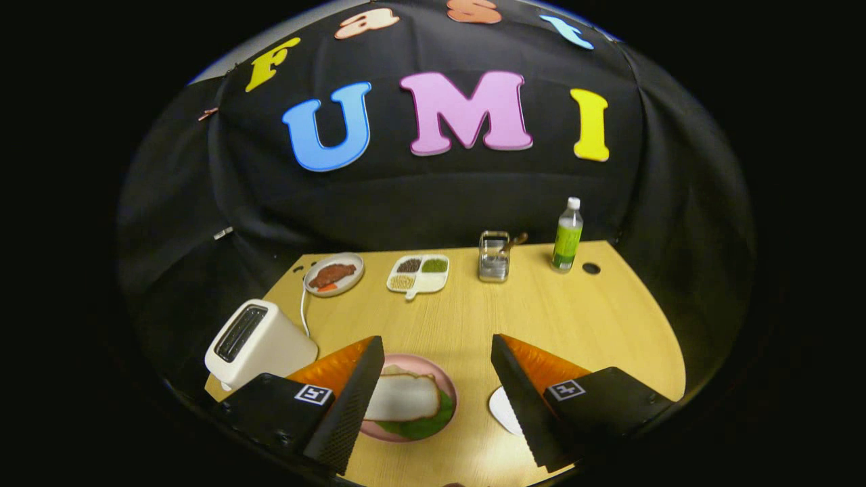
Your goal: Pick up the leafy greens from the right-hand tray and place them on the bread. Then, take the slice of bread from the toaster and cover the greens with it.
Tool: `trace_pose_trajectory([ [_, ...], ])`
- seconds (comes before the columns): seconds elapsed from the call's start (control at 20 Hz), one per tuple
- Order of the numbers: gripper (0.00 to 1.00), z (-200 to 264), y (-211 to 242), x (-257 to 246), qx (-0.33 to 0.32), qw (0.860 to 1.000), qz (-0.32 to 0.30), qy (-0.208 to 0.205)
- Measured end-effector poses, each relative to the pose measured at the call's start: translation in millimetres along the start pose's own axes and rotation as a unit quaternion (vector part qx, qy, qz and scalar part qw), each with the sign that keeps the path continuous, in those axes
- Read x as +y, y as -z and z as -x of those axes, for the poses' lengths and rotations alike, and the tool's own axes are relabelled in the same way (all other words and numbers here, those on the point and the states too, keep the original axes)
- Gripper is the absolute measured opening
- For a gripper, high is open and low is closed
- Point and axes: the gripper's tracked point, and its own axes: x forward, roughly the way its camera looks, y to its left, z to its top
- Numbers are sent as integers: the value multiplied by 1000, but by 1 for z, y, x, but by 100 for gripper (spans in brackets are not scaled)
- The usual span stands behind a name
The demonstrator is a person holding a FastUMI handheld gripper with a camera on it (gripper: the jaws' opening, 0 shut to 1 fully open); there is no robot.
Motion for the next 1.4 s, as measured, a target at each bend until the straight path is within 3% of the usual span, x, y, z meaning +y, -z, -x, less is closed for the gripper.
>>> trace_pose_trajectory([
  [0.3,99,64,-85,-3,-109,994,14,16],
  [0.45,99,96,-89,-12,-142,989,15,32],
  [0.65,98,130,-61,-26,-135,990,-2,50],
  [0.95,99,127,-45,-55,-120,990,-14,79],
  [1.4,98,111,-63,-39,-116,992,-9,52],
])
